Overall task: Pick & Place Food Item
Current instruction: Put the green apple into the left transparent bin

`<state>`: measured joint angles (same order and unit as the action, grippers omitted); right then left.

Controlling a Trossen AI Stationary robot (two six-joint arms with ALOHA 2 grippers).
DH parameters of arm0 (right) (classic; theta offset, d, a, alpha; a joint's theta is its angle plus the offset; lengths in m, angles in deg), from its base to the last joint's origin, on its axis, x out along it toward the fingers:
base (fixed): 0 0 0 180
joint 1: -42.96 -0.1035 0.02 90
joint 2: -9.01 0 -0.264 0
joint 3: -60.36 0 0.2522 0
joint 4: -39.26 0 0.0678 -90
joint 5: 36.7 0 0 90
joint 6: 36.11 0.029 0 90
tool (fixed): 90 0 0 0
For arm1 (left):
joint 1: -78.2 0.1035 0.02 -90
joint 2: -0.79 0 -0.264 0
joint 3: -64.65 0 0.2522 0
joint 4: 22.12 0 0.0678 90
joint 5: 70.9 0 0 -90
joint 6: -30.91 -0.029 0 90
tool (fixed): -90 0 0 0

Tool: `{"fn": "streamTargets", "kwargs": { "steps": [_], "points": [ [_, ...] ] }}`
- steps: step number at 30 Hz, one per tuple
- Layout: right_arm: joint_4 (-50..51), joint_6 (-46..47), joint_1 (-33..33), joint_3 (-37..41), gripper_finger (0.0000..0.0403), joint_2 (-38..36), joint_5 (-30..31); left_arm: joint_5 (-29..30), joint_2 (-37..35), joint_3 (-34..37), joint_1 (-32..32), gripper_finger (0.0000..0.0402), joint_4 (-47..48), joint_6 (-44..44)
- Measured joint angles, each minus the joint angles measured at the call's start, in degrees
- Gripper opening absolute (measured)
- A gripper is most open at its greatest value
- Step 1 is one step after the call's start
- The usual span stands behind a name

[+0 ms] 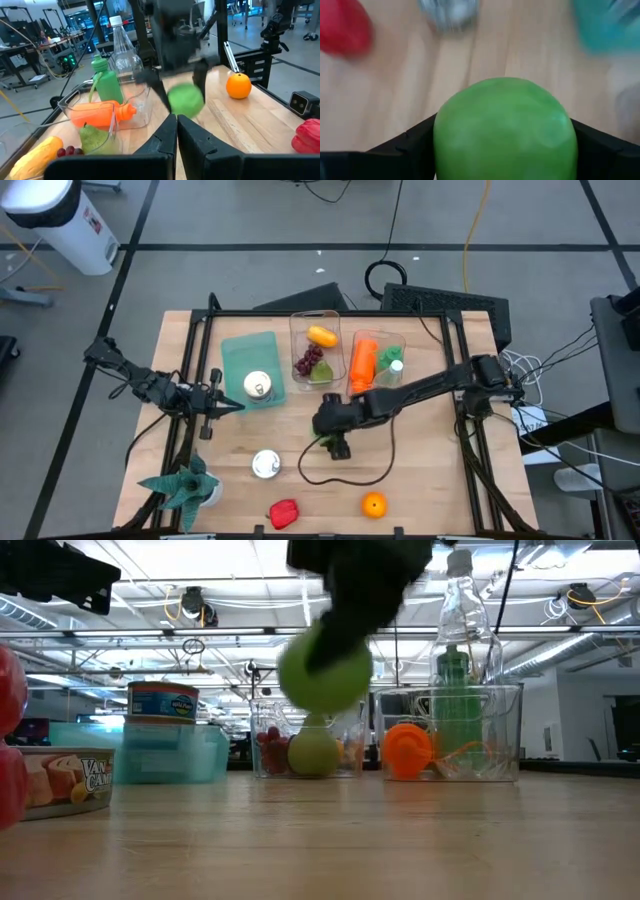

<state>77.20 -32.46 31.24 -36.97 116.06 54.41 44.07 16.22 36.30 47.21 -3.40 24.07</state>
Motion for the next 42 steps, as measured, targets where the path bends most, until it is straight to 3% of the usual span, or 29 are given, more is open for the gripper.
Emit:
{"fn": "streamTargets", "kwargs": {
  "steps": [6,10,14,17,20,25,30,36,42],
  "points": [
    [-8.3,-3.7,-1.3,0.5,0.0312,-12.8,-1.2,0.0,0.0,0.0,0.0,0.0024,0.0,0.3],
    [-17.3,-4.6,-2.4,6.0,0.0312,-25.2,1.7,0.0,0.0,0.0,0.0,0.0024,0.0,0.5],
    [-30.8,-5.5,-4.3,18.1,0.0312,-40.9,4.7,0.0,0.0,0.0,0.0,0.0024,0.0,0.6],
    [-40.3,-3.4,-6.2,29.4,0.0312,-52.3,0.6,0.0,0.0,0.0,0.0,0.0024,0.0,0.7],
    [-46.1,-1.1,-7.6,40.2,0.0312,-61.7,-2.7,0.0,0.0,0.0,0.0,0.0024,0.0,0.7],
    [-51.2,-3.5,-10.2,54.8,0.0312,-73.2,-3.0,0.0,0.0,0.0,0.0,0.0024,0.0,0.7],
    [-60.2,-5.5,-11.3,66.4,0.0312,-79.7,-2.8,0.0,0.0,0.0,0.0,0.0024,0.0,1.2],
    [-72.6,-4.3,-11.3,76.4,0.0312,-81.5,-2.7,0.0,0.0,0.0,0.0,0.0024,0.0,1.3],
    [-75.4,-2.8,-11.3,76.8,0.0312,-81.4,-1.7,0.0,0.0,0.0,0.0,0.0024,0.0,1.1]
  ]
}}
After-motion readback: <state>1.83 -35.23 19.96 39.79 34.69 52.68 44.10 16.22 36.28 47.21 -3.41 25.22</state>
